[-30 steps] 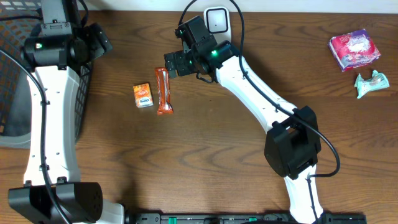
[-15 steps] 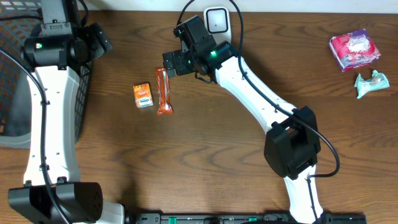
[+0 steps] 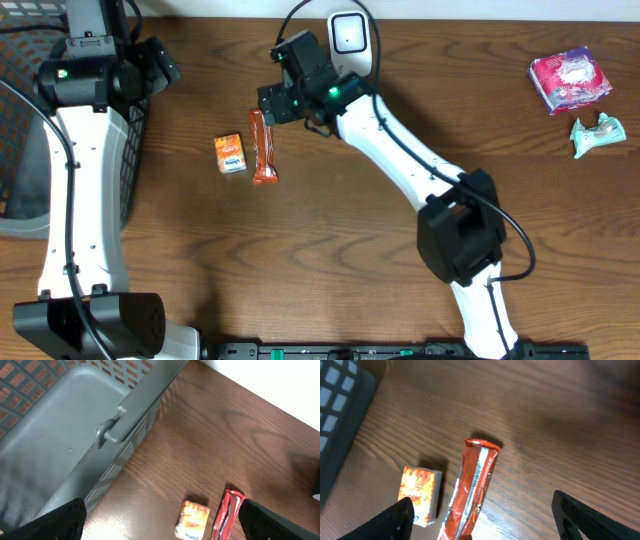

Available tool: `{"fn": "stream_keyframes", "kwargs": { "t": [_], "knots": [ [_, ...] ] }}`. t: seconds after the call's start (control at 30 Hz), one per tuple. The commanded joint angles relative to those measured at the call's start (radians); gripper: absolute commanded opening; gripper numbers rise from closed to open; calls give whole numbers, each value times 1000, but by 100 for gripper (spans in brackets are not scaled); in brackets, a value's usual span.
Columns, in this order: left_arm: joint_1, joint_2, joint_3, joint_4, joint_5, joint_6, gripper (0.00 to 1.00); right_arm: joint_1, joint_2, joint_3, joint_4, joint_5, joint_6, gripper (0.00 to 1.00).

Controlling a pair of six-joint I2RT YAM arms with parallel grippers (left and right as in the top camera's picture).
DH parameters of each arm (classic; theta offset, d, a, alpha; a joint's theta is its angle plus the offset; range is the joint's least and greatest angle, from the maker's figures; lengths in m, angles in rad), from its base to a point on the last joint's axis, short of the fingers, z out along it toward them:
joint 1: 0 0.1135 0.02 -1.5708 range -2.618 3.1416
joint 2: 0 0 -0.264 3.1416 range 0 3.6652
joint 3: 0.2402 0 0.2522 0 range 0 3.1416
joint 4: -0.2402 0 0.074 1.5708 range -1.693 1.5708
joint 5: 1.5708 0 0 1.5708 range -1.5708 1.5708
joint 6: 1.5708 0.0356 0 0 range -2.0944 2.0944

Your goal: Scan the item barcode

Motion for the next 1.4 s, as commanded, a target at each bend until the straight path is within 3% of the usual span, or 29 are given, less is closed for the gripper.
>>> {"fn": "stream_keyframes", "kwargs": {
  "t": [0.0,0.43,0.87,1.37],
  "knots": [
    [14,-13,6,-3,-21,-10,98,22,56,4,22,-9,23,83],
    [14,-13,6,-3,-21,-10,98,93,168,4,113,-9,22,77],
    [14,-13,6,-3,-21,-10,98,112,173,4,111,28,21,64],
    [14,-13,6,-3,-21,-10,98,135,174,1,78,182,21,56]
  ]
}}
